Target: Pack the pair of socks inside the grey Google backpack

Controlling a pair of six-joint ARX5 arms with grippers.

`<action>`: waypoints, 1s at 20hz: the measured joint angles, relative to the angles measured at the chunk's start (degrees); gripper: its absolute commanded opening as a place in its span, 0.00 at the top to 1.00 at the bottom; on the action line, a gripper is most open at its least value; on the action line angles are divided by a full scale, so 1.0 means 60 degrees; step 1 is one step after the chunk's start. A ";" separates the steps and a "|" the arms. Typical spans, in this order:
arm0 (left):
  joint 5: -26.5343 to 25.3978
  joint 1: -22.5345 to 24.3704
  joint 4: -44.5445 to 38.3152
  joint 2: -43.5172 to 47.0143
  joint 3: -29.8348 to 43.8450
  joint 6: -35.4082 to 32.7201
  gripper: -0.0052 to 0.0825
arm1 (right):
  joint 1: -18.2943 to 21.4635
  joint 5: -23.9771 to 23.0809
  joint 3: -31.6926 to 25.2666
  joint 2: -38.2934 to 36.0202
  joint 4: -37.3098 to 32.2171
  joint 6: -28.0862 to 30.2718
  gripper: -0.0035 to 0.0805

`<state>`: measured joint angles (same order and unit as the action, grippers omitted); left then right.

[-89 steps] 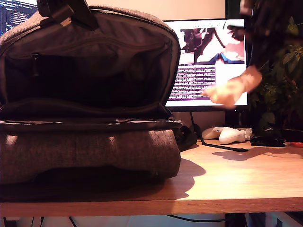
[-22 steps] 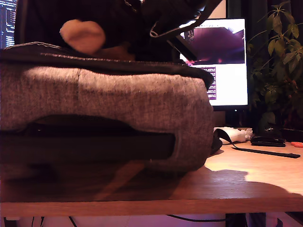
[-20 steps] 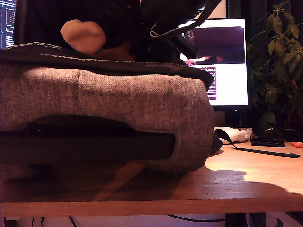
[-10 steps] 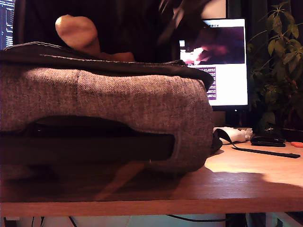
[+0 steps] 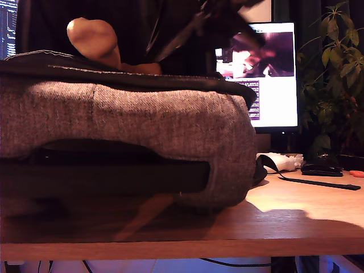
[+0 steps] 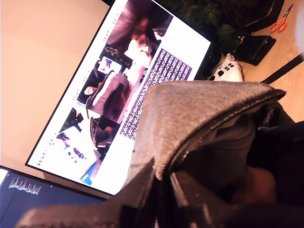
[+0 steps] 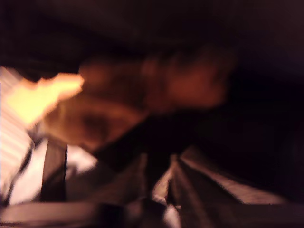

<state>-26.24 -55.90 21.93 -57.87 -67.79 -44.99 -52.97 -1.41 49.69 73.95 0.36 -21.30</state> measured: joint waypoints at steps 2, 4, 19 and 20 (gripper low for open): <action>-0.0004 0.0000 -0.0004 0.0000 0.0000 0.0000 0.97 | -0.0004 0.0193 0.0000 0.0299 -0.0539 0.0033 0.97; 0.0000 0.0000 -0.0004 0.0000 0.0000 0.0000 0.97 | 0.0000 0.0597 0.0000 0.0641 -0.1133 0.0033 0.97; -0.0342 0.0091 -0.0036 0.0004 -0.0135 0.0000 0.97 | -0.0062 -0.1086 0.2251 0.3220 -0.1133 0.1209 0.97; -0.0288 0.0062 0.0029 0.0004 -0.0135 0.0000 0.97 | -0.0062 -0.0998 0.2280 0.3191 -0.0743 0.1206 0.97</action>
<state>-27.97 -55.53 22.11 -57.84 -68.60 -44.99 -53.34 -7.40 63.37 93.10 -4.10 -14.06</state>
